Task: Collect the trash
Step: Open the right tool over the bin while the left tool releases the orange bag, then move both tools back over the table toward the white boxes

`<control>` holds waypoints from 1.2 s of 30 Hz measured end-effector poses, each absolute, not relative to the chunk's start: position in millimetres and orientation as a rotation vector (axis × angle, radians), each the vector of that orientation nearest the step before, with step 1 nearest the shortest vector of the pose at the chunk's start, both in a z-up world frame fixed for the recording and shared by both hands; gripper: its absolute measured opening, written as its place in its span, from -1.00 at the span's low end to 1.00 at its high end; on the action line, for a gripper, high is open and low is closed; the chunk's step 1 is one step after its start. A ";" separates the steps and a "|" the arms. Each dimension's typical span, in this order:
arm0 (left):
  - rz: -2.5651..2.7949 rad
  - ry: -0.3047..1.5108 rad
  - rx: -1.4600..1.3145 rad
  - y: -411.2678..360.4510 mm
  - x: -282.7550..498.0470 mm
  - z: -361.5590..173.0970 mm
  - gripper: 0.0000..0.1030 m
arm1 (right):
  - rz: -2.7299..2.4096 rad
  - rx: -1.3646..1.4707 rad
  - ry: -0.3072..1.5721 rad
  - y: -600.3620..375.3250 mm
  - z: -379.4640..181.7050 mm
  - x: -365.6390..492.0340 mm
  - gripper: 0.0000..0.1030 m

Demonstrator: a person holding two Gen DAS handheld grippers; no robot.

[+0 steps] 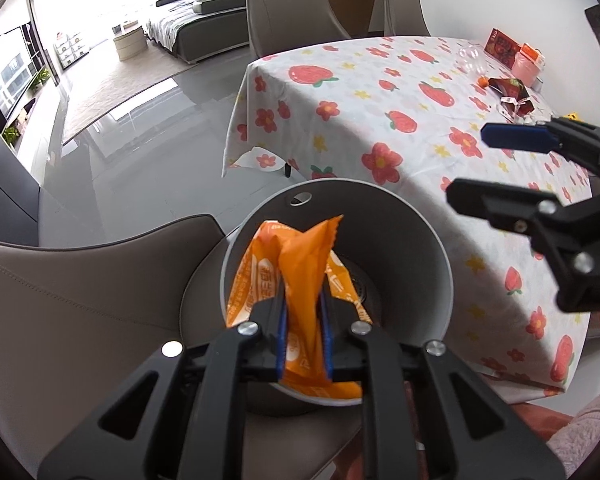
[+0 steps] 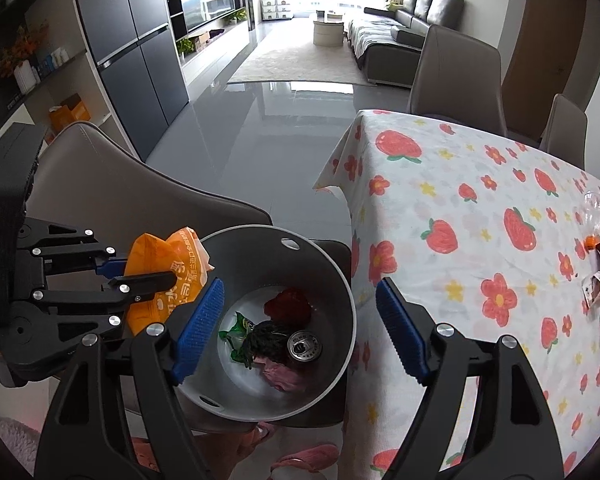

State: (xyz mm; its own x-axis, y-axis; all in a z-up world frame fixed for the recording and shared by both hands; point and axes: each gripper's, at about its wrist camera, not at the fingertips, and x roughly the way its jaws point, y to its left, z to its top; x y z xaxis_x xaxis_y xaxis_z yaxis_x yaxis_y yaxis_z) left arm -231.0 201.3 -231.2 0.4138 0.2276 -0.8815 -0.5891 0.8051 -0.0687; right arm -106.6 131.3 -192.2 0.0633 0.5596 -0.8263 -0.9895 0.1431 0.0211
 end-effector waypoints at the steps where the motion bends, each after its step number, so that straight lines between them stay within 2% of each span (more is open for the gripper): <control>1: 0.526 1.028 -0.399 201.4 -228.6 -232.9 -0.68 | 1.310 -0.672 0.809 129.9 -190.6 -104.6 0.47; 4: 0.508 1.038 -0.389 199.4 -222.4 -236.0 -0.66 | 1.295 -0.668 0.800 125.6 -186.6 -100.5 0.47; 6: 0.488 1.047 -0.377 197.0 -218.3 -237.0 -0.51 | 1.286 -0.663 0.798 122.8 -185.0 -97.0 0.47; 7: 0.482 1.050 -0.366 195.5 -215.9 -237.0 -0.20 | 1.280 -0.661 0.797 121.1 -184.1 -95.2 0.47; 8: 0.483 1.045 -0.349 193.0 -214.6 -235.6 0.20 | 1.276 -0.658 0.797 119.8 -183.7 -93.4 0.47; 10: 0.481 1.018 -0.313 187.9 -213.6 -229.7 0.40 | 1.265 -0.649 0.795 116.2 -181.7 -89.6 0.47; 24: 0.416 0.985 -0.222 182.9 -178.3 -196.5 0.41 | 1.141 -0.542 0.796 67.9 -159.9 -50.1 0.47; 36: 0.229 0.924 -0.086 132.5 -56.0 -163.6 0.40 | 0.843 -0.413 0.803 -50.4 -137.3 52.0 0.47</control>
